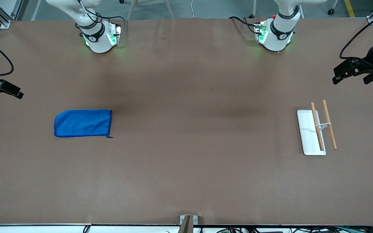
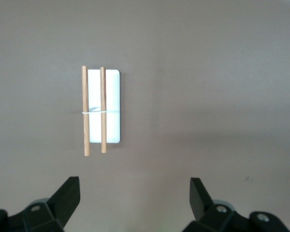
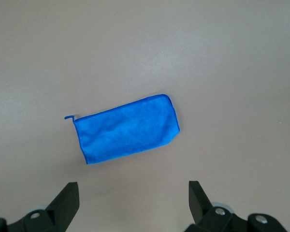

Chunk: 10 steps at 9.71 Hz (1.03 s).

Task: Right arm passes towel to left arm to hang
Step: 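Reach the right gripper down to the blue towel's edge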

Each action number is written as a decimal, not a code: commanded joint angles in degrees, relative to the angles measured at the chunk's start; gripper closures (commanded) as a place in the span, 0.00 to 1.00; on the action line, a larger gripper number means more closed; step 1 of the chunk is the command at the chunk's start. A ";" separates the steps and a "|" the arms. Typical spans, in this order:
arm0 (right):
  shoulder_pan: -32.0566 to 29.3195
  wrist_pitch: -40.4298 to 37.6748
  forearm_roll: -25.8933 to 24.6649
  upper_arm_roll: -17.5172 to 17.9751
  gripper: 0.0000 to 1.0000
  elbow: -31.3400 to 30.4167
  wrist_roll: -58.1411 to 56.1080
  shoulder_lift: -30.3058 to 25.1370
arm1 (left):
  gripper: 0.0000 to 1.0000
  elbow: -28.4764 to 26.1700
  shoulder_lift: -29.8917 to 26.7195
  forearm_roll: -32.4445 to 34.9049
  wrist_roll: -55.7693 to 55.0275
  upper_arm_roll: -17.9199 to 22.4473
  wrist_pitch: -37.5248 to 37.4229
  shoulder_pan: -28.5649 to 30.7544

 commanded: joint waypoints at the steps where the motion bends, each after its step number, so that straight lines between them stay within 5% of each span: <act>1: -0.55 3.27 -0.01 0.14 0.00 -0.65 -0.43 -1.59 | 0.00 -1.13 0.56 0.72 -0.64 -0.16 -0.59 -0.06; 5: -0.20 21.72 0.07 0.14 0.00 -17.32 -1.75 2.60 | 0.00 -1.13 0.56 0.72 -0.64 -0.16 -0.59 -0.06; 10: -0.11 38.32 0.60 0.40 0.00 -25.15 -9.75 17.73 | 0.00 -1.13 0.65 0.72 -0.64 -0.16 -0.59 -0.06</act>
